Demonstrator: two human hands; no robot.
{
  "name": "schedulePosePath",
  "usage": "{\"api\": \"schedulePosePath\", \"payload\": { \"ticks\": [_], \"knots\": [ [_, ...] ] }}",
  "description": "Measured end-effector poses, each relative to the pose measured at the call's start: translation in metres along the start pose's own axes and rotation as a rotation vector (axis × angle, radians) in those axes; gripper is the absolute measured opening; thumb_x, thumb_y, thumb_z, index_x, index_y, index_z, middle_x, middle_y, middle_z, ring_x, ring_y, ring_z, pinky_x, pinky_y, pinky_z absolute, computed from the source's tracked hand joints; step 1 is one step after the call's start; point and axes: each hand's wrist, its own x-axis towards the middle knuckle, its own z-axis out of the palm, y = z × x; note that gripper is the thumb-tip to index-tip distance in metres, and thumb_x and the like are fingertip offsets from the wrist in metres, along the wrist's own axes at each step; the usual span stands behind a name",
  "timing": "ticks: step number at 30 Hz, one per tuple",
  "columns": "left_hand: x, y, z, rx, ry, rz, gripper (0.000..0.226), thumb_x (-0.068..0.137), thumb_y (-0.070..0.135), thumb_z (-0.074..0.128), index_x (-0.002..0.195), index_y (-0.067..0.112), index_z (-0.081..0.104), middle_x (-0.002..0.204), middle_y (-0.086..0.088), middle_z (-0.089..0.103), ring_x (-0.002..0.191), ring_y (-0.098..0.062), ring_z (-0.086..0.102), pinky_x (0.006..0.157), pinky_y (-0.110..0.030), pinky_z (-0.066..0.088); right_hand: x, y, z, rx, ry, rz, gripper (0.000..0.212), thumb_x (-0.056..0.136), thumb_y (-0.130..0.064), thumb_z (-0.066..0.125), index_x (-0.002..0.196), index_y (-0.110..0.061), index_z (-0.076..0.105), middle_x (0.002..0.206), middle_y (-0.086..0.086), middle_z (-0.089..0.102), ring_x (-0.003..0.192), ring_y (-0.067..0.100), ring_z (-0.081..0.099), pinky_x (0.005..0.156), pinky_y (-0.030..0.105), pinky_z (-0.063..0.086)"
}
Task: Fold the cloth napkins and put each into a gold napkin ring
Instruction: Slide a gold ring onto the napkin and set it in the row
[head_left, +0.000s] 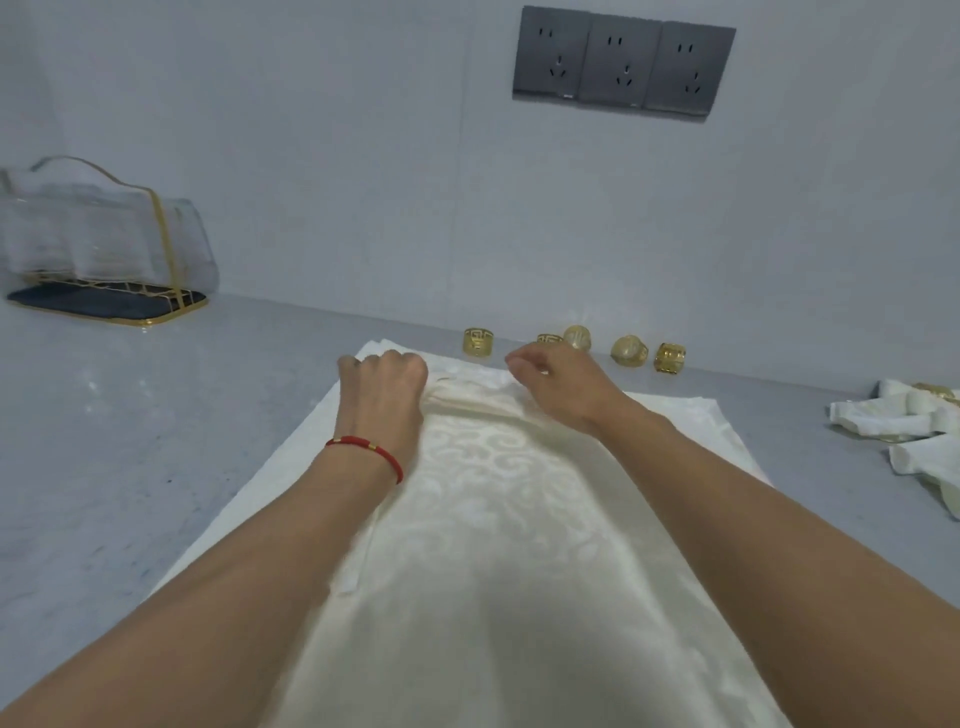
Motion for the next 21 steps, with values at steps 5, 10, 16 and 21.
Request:
{"api": "schedulePosePath", "payload": {
  "ticks": [5,10,16,21],
  "knots": [
    [0.003,-0.019,0.02,-0.149,0.027,-0.131,0.033,0.082,0.002,0.055,0.07,0.016,0.028,0.074,0.004,0.036,0.076,-0.029,0.051,0.074,-0.036,0.036,0.066,0.003,0.037,-0.154,0.019,0.11,0.038,0.109,-0.023,0.035,0.128,-0.005,0.062,0.128,0.014,0.064,0.12,0.034,0.057,0.097,0.037,0.043],
    [0.0,-0.019,0.015,-0.226,-0.025,-0.157,0.029,0.084,0.001,0.055,0.086,0.019,0.033,0.087,0.002,0.038,0.092,-0.025,0.057,0.088,-0.037,0.042,0.118,0.022,0.076,-0.533,-0.07,0.18,0.045,0.105,-0.028,0.038,0.148,-0.016,0.038,0.141,0.013,0.048,0.125,0.038,0.051,0.104,0.051,0.042],
    [-0.001,-0.023,0.016,-0.223,-0.032,-0.187,0.035,0.082,0.0,0.057,0.077,0.019,0.027,0.073,0.005,0.027,0.075,-0.019,0.038,0.08,-0.033,0.037,0.153,0.027,0.093,-0.678,0.074,0.171,0.044,0.1,-0.02,0.052,0.143,-0.02,0.044,0.14,0.006,0.044,0.126,0.03,0.047,0.097,0.05,0.043],
    [0.0,-0.024,0.018,-0.231,-0.023,-0.173,0.04,0.084,0.003,0.056,0.071,0.02,0.022,0.073,0.006,0.028,0.075,-0.018,0.039,0.075,-0.031,0.034,0.155,0.022,0.085,-0.605,0.127,0.177,0.035,0.088,-0.009,0.067,0.121,-0.011,0.055,0.121,0.01,0.052,0.113,0.032,0.055,0.089,0.043,0.047]
  ]
}}
